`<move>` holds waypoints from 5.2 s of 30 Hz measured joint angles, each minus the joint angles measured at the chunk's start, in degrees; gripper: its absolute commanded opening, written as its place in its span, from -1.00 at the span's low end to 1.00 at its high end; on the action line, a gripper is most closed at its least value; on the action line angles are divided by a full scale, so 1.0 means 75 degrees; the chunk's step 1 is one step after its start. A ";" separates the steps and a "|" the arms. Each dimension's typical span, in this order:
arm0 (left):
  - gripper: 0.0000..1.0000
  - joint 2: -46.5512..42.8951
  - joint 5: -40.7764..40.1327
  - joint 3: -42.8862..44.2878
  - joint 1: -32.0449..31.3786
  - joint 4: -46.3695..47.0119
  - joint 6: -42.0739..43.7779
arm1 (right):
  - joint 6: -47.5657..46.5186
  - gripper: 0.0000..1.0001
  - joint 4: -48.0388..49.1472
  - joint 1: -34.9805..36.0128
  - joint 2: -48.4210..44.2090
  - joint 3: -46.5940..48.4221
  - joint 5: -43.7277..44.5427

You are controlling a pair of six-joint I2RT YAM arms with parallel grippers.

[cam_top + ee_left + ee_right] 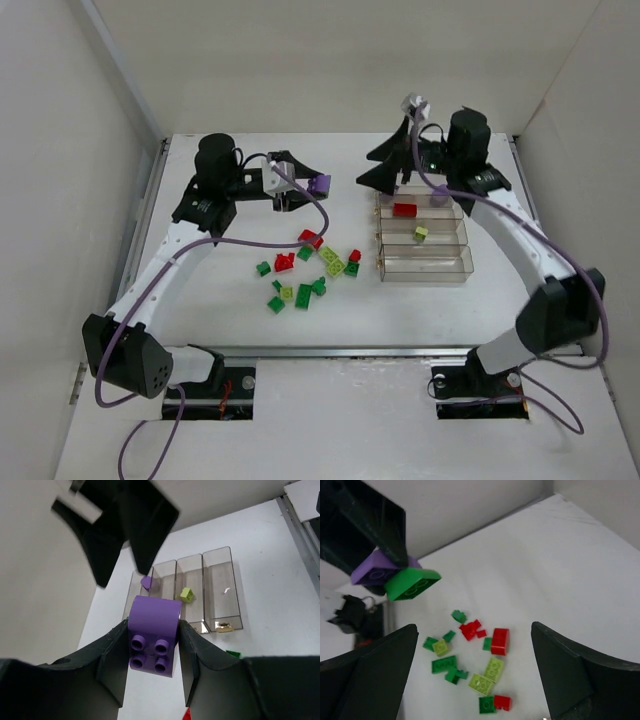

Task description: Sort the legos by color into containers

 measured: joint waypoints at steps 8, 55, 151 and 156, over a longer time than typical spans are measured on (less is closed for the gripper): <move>-1.00 -0.0009 0.0589 0.0026 -0.0079 0.0775 0.0577 | 0.2174 1.00 0.0338 -0.0172 0.2066 0.1521 -0.2361; -1.00 0.0280 -0.0560 0.0303 -0.0982 0.1329 0.1093 | 0.3614 -1.00 0.1309 -0.0303 0.1655 0.1239 -0.3488; 0.99 0.0160 -0.3666 -0.0187 -0.1151 0.0356 0.0481 | 0.2410 -1.00 -0.1501 0.1603 0.0973 0.1862 0.2171; 1.00 0.0160 -0.3698 -0.0187 -0.1154 0.0425 0.0458 | 0.2532 -1.00 -0.1478 0.1329 0.0976 0.1781 0.2253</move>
